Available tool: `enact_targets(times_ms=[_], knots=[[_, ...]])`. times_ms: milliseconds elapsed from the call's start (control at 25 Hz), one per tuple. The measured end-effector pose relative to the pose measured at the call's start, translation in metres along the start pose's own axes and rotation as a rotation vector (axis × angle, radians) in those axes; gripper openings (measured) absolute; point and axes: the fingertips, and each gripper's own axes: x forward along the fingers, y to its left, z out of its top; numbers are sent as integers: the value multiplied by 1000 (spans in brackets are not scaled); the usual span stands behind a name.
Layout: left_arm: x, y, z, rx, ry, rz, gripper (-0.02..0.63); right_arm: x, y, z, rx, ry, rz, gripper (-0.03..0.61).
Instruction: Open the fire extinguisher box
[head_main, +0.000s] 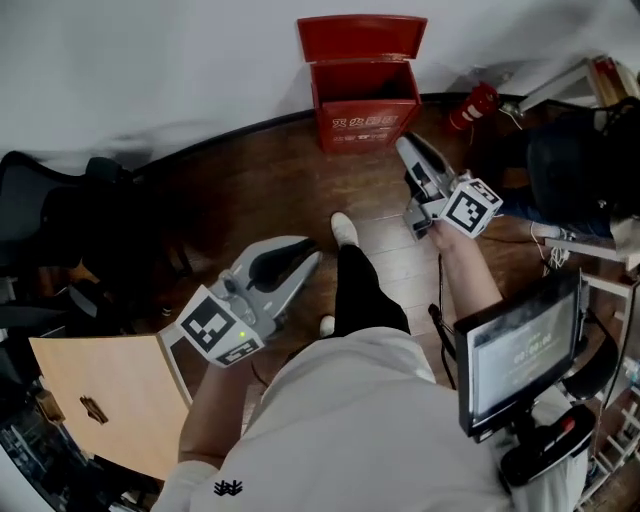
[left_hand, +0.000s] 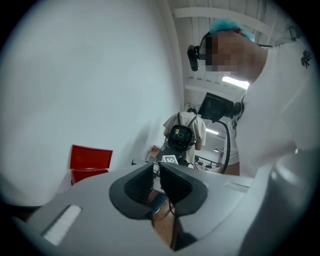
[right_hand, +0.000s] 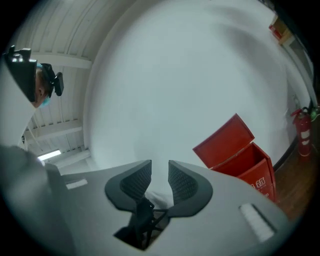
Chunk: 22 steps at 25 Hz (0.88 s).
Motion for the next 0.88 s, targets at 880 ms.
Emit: enact_targets(times_ms=[880], knots=[[-122, -255, -78, 120, 54, -83, 29, -323, 323, -110, -300, 56, 100, 80]])
